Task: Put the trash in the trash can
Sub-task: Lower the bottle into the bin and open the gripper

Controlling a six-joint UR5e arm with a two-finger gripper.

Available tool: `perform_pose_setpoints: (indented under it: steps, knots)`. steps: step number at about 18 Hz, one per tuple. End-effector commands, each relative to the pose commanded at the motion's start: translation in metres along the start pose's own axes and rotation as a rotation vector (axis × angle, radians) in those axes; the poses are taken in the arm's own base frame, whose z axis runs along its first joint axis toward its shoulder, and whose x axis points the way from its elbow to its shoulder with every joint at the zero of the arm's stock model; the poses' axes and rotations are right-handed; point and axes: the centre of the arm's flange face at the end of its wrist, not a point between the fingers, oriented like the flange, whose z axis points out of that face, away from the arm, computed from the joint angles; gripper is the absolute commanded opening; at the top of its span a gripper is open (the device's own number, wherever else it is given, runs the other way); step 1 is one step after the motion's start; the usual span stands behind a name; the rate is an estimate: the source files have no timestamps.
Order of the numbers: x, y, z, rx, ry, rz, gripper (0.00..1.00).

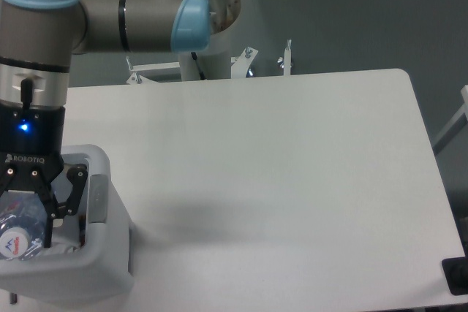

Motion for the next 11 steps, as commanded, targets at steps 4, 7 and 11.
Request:
perform_pose_setpoints:
  steps: [4, 7, 11]
  knots:
    - [-0.001, 0.000, -0.010, 0.006, -0.010, 0.063, 1.00]
    - [-0.036, -0.026, -0.027, 0.054, -0.051, 0.044, 1.00]
    - [-0.111, -0.054, -0.038, 0.077, -0.145, 0.090, 1.00]
